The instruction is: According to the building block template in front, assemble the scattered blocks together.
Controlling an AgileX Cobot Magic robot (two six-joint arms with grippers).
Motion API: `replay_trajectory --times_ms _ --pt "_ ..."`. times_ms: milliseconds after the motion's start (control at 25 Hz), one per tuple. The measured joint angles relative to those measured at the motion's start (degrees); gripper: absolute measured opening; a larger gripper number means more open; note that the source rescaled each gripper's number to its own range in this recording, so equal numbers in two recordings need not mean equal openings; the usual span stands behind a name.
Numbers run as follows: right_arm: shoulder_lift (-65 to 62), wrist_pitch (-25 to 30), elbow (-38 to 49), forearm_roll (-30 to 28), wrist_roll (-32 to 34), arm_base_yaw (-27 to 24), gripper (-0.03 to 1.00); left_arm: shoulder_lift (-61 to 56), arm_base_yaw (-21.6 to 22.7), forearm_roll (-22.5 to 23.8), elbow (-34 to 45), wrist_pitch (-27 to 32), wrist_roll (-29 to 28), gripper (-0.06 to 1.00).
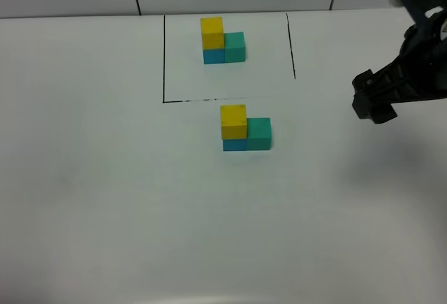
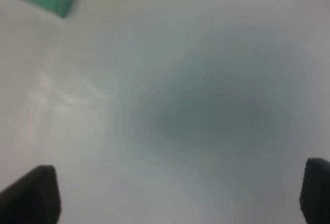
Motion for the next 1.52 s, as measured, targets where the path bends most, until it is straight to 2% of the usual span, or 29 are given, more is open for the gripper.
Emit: replay_trajectory --times_ms 200,360,520,720,920,1160,1280,1520 --pt "-8.33 -2.73 1.18 -0.25 3.04 0.0 0.87 0.0 0.0 0.0 0.0 0.0 0.0 0.59" --pt "-13.81 -5.01 7.32 -2.12 4.3 -0.31 0.87 0.0 0.0 0.0 0.0 0.0 0.0 0.59" --pt "-20.91 -7.04 13.48 -2.38 5.57 -5.91 0.87 0.0 0.0 0.0 0.0 0.0 -0.06 0.59" --pt "-34.2 -5.15 19.8 -2.24 4.03 -14.42 0.87 0.0 0.0 0.0 0.0 0.0 0.0 0.59" --pt "-49.55 -2.36 26.72 0.72 4.04 -14.97 0.87 0.0 0.0 0.0 0.0 0.0 0.0 0.59" --pt "-65.74 1.64 34.73 1.13 4.8 -14.97 0.87 0.0 0.0 0.0 0.0 0.0 0.0 0.59" --pt "-71.25 3.61 35.81 1.13 5.48 -14.97 0.87 0.0 0.0 0.0 0.0 0.0 0.0 0.59" --pt "-78.63 3.73 37.72 1.13 5.84 -14.97 0.87 0.0 0.0 0.0 0.0 0.0 0.0 0.59"
